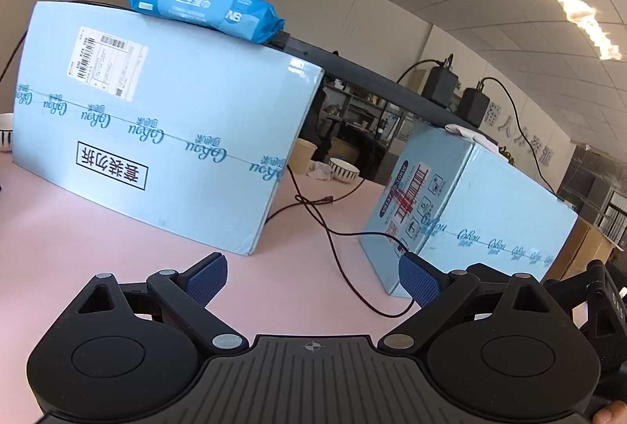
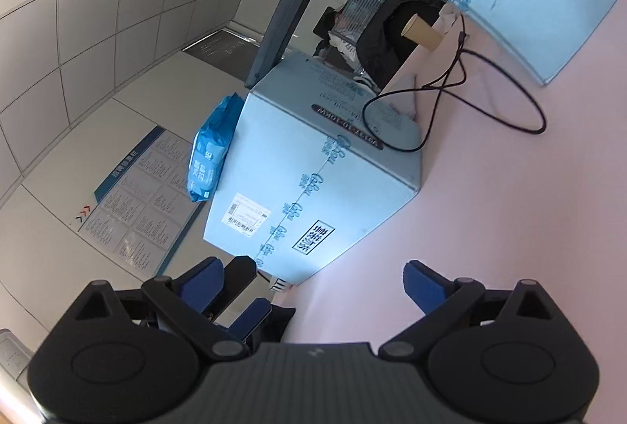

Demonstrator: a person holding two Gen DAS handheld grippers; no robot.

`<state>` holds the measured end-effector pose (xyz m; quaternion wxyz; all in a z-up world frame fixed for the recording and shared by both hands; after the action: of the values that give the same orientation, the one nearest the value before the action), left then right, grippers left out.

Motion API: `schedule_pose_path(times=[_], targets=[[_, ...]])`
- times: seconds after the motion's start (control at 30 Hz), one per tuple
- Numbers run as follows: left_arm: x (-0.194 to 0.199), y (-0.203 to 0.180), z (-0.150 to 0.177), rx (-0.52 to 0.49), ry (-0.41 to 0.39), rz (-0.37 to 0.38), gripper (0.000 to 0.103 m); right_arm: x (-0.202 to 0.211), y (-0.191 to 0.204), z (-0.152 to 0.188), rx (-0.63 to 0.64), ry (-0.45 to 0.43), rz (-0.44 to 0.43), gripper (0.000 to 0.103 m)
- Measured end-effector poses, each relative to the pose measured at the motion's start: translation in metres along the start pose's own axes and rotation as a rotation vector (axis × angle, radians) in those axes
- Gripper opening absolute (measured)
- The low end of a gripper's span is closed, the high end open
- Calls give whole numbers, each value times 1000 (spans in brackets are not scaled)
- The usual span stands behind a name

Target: Fold clothes

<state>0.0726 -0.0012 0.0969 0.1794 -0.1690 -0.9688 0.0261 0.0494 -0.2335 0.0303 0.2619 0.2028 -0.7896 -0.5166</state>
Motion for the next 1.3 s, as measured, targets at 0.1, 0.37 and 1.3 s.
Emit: schedule_pose_path(times=[0.1,0.37,1.3], targets=[[-14,-9,15,-72,49,-31,96,19,-17,-10,151,-85,166,100],[-45,-1,60,-189,171,-123,96,19,-49,10,446,-207,534,100],[-68,10,96,-218,312,-132,103,-32,-74,26,529,-237,844,103]])
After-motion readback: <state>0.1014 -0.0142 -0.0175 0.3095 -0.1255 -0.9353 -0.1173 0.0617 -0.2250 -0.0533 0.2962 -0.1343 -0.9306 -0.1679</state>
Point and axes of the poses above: each gripper's, at about its wrist camera, not at the fingertips, and x roughly against the way its jaws point, y to its left, z to its underside, the point moved 4 cm from there along -x, roughly the way its jaws point, and after that the axes turned 14 degrees about -x, right-handed, at the moved point
